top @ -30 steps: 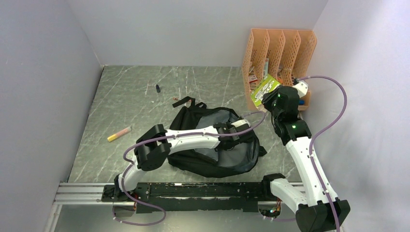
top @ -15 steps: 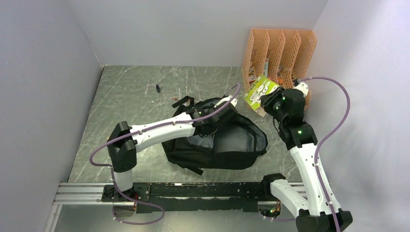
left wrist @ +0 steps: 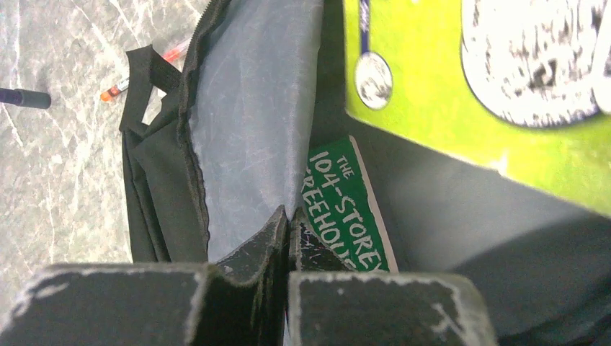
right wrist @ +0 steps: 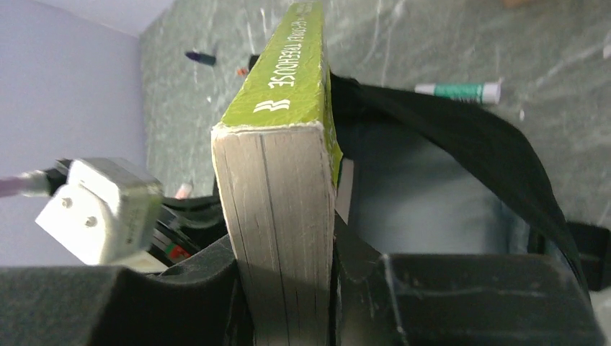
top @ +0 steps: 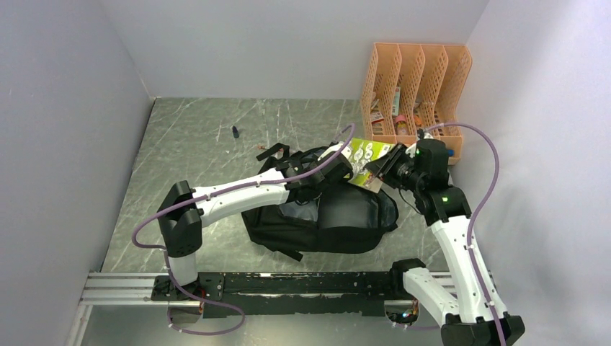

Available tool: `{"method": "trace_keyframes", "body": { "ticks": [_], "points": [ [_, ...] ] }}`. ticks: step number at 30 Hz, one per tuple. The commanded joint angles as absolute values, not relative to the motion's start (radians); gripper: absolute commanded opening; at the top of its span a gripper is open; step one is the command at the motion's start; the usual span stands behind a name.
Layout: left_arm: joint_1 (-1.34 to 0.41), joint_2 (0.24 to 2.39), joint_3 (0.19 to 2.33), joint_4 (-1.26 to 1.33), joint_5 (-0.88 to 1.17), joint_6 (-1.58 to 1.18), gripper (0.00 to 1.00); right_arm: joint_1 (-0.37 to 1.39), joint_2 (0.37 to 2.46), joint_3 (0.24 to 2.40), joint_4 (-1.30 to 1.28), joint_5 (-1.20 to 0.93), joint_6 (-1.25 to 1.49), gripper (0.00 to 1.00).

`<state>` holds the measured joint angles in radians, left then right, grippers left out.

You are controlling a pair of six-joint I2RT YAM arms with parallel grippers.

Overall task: Pack the student bag
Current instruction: Place the book in the student bag.

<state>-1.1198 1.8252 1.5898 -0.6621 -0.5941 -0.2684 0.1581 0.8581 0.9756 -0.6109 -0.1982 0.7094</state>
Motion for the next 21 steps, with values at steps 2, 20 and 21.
{"method": "trace_keyframes", "body": {
  "ticks": [2,20,21],
  "points": [
    [-1.108,1.770,1.585,-0.595,-0.638,-0.287,0.05,0.152,0.836,1.022,-0.710,-0.238,0.692,0.00],
    [-1.109,1.700,1.615,-0.535,-0.586,-0.278,0.05,0.154,0.903,0.752,-0.306,-0.725,0.932,0.00],
    [-1.109,1.694,1.617,-0.533,-0.581,-0.277,0.05,0.153,0.900,0.723,-0.246,-0.743,0.969,0.00]
  ]
}}
